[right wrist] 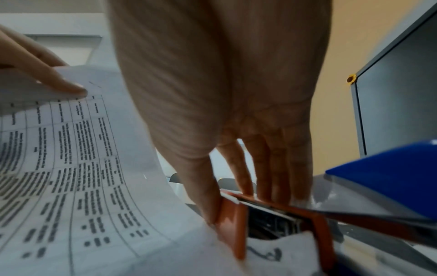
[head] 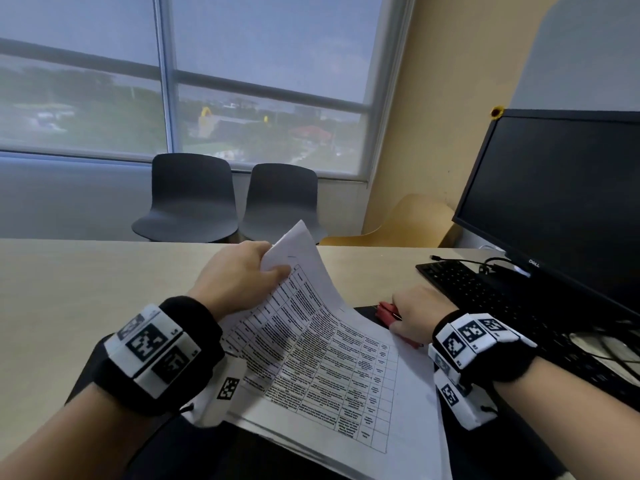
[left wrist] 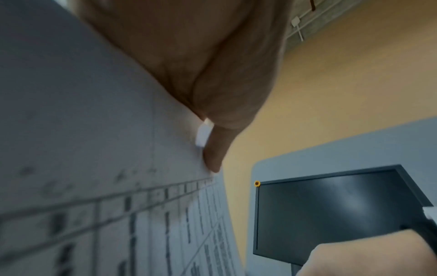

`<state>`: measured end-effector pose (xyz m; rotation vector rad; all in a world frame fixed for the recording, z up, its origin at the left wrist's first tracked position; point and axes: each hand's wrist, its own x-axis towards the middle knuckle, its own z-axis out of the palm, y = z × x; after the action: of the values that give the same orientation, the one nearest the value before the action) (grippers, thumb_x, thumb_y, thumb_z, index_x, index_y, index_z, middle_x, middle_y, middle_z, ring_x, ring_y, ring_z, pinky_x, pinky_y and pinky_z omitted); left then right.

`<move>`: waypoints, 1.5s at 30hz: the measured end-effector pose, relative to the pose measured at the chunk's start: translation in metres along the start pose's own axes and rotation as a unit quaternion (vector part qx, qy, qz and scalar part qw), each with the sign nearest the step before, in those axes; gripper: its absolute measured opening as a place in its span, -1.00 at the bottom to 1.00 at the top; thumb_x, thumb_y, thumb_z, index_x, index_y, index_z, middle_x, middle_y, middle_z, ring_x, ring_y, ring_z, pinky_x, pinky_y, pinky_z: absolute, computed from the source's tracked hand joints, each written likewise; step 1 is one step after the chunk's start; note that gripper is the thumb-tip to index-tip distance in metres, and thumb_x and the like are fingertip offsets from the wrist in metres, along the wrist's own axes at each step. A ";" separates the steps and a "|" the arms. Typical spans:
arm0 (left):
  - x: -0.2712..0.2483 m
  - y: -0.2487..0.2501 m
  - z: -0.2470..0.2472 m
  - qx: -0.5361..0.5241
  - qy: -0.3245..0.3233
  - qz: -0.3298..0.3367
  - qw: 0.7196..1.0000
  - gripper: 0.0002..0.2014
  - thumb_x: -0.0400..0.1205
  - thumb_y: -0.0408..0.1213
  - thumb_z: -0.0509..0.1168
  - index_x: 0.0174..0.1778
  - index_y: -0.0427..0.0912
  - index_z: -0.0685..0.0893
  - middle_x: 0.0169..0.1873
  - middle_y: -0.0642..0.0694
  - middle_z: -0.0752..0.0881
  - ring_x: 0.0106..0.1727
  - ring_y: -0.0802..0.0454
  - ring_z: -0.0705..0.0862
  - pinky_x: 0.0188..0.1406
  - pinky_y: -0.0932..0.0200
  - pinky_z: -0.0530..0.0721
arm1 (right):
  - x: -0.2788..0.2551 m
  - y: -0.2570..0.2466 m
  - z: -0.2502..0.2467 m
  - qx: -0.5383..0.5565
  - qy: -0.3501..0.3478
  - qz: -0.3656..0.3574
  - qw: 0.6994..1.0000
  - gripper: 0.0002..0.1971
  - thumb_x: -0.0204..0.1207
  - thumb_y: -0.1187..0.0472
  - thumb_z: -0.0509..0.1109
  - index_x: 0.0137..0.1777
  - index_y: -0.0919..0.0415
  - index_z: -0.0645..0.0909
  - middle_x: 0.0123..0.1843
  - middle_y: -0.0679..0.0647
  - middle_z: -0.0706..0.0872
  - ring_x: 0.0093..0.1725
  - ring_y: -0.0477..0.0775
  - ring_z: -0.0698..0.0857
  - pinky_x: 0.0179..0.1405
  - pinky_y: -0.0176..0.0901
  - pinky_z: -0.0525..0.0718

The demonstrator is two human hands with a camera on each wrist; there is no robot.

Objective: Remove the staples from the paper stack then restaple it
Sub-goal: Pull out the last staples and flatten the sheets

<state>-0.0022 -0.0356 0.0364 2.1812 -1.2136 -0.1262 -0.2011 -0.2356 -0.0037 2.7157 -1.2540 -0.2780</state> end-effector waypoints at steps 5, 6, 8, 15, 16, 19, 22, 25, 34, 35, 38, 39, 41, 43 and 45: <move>0.002 -0.004 -0.006 -0.083 0.007 -0.028 0.996 -0.77 0.60 -0.17 0.39 0.13 0.05 0.85 -0.24 0.03 0.80 -0.24 0.08 0.74 -0.31 0.23 0.60 | -0.005 -0.009 -0.012 0.108 0.089 0.001 0.990 -0.66 0.57 -0.05 0.39 0.18 0.17 0.54 0.15 0.17 0.55 0.06 0.20 0.64 -0.01 -0.07 0.59; 0.004 -0.006 -0.008 -0.100 0.009 -0.030 0.994 -0.78 0.56 -0.23 0.41 0.09 0.04 0.86 -0.23 0.01 0.81 -0.23 0.06 0.75 -0.29 0.22 0.62 | -0.010 -0.015 -0.018 0.149 0.125 -0.014 0.981 -0.64 0.53 -0.10 0.43 0.14 0.14 0.53 0.09 0.11 0.52 0.00 0.12 0.61 -0.07 -0.13 0.58; 0.006 -0.008 -0.011 -0.134 0.012 -0.028 0.991 -0.76 0.53 -0.30 0.40 0.05 0.02 0.85 -0.20 -0.02 0.84 -0.20 0.00 0.79 -0.22 0.16 0.72 | -0.024 -0.032 -0.031 0.233 0.179 -0.072 0.953 -0.61 0.40 -0.14 0.54 0.02 0.08 0.52 -0.01 0.01 0.52 -0.09 0.00 0.57 -0.22 -0.26 0.50; 0.007 -0.014 -0.013 -0.200 0.021 0.008 0.980 -0.87 0.62 -0.18 0.37 0.01 -0.03 0.80 -0.17 0.03 0.86 -0.08 0.00 0.83 0.14 -0.10 0.78 | -0.038 -0.105 -0.036 0.440 0.191 -0.189 0.857 -0.65 0.46 0.12 0.53 0.07 0.05 0.40 -0.13 -0.07 0.64 -0.22 -0.16 0.61 -0.39 -0.44 0.47; 0.007 -0.013 -0.013 -0.203 0.022 0.015 0.979 -0.87 0.60 -0.16 0.37 -0.01 -0.03 0.80 -0.17 0.03 0.86 -0.08 -0.01 0.83 0.13 -0.12 0.78 | -0.036 -0.111 -0.036 0.455 0.200 -0.190 0.847 -0.65 0.48 0.12 0.51 0.11 0.06 0.40 -0.11 -0.04 0.65 -0.19 -0.11 0.63 -0.37 -0.43 0.49; 0.007 -0.012 -0.013 -0.215 0.022 0.036 0.976 -0.80 0.54 -0.06 0.36 -0.04 -0.05 0.80 -0.18 0.00 0.87 -0.07 -0.04 0.84 0.12 -0.18 0.78 | -0.032 -0.122 -0.039 0.511 0.199 -0.167 0.819 -0.68 0.53 0.14 0.43 0.16 0.08 0.37 -0.09 0.04 0.66 -0.16 0.06 0.68 -0.27 -0.18 0.63; 0.009 -0.011 -0.013 -0.215 0.023 0.044 0.975 -0.65 0.57 0.03 0.29 -0.11 -0.22 0.75 -0.20 -0.19 0.84 -0.18 -0.13 0.80 0.07 -0.27 0.76 | -0.029 -0.129 -0.042 0.580 0.145 -0.136 0.790 -0.65 0.50 0.02 0.35 0.20 0.07 0.36 -0.02 0.12 0.70 -0.06 0.15 0.73 -0.05 0.16 0.77; 0.010 -0.009 -0.012 -0.205 0.037 0.033 0.978 -0.59 0.56 0.03 0.25 -0.18 -0.32 0.68 -0.30 -0.29 0.75 -0.31 -0.04 0.63 -0.11 -0.14 0.71 | -0.027 -0.134 -0.038 0.589 0.138 -0.135 0.785 -0.57 0.37 -0.09 0.25 0.21 0.04 0.40 0.01 0.15 0.72 -0.02 0.21 0.74 0.00 0.33 0.74; 0.012 -0.009 -0.007 -0.113 0.094 0.040 0.988 -0.66 0.66 -0.16 0.28 -0.35 -0.32 0.60 -0.51 -0.07 0.55 -0.40 -0.04 0.49 -0.36 0.08 0.46 | -0.026 -0.146 -0.032 0.617 0.119 -0.136 0.766 -0.56 0.25 -0.20 0.19 0.09 -0.01 0.44 -0.13 0.12 0.70 -0.12 0.22 0.69 0.01 0.40 0.70; 0.012 -0.009 -0.007 -0.100 0.100 0.047 0.989 -0.66 0.66 -0.15 0.28 -0.35 -0.31 0.61 -0.50 -0.10 0.59 -0.39 -0.07 0.52 -0.36 0.07 0.49 | -0.027 -0.148 -0.031 0.630 0.108 -0.133 0.757 -0.52 0.19 -0.22 0.18 0.07 -0.01 0.44 -0.16 0.10 0.69 -0.15 0.20 0.67 -0.01 0.38 0.69; 0.010 -0.007 -0.005 -0.054 0.129 0.076 0.987 -0.65 0.68 -0.15 0.29 -0.38 -0.26 0.67 -0.49 -0.13 0.65 -0.37 -0.09 0.60 -0.40 0.07 0.50 | -0.028 -0.149 -0.036 0.622 0.100 -0.132 0.765 -0.52 0.26 -0.21 0.18 0.09 0.06 0.48 -0.14 0.12 0.67 -0.16 0.18 0.64 -0.07 0.28 0.66; 0.008 -0.004 -0.004 -0.035 0.145 0.090 0.985 -0.64 0.68 -0.17 0.30 -0.43 -0.24 0.63 -0.53 -0.09 0.62 -0.41 -0.04 0.55 -0.46 0.12 0.42 | -0.028 -0.148 -0.040 0.610 0.106 -0.128 0.775 -0.53 0.34 -0.19 0.18 0.12 0.11 0.50 -0.11 0.14 0.68 -0.13 0.21 0.65 -0.06 0.26 0.66; 0.005 0.000 -0.002 -0.007 0.164 0.115 0.980 -0.61 0.69 -0.20 0.31 -0.47 -0.24 0.57 -0.57 -0.07 0.56 -0.47 0.01 0.46 -0.48 0.18 0.30 | -0.025 -0.143 -0.046 0.611 0.097 -0.119 0.777 -0.45 0.28 -0.22 0.16 0.11 0.18 0.52 -0.11 0.15 0.67 -0.12 0.23 0.64 -0.11 0.23 0.62; 0.005 0.003 -0.002 -0.011 0.170 0.126 0.977 -0.63 0.69 -0.22 0.31 -0.44 -0.29 0.59 -0.55 -0.12 0.59 -0.46 -0.04 0.47 -0.47 0.16 0.32 | -0.025 -0.143 -0.045 0.646 0.084 -0.115 0.750 -0.48 0.20 -0.19 0.16 0.05 0.14 0.51 -0.21 0.11 0.63 -0.21 0.16 0.59 -0.21 0.16 0.54; 0.005 0.003 -0.003 -0.031 0.172 0.122 0.977 -0.63 0.68 -0.25 0.31 -0.43 -0.34 0.58 -0.54 -0.20 0.59 -0.43 -0.13 0.48 -0.45 0.09 0.34 | -0.025 -0.147 -0.035 0.660 0.094 -0.129 0.734 -0.58 0.26 -0.15 0.19 0.04 0.06 0.44 -0.24 0.08 0.60 -0.25 0.12 0.56 -0.21 0.18 0.53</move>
<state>-0.0008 -0.0393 0.0413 1.8834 -1.2428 0.2995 -0.1009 -0.1204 0.0036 3.8059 -1.2031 1.3997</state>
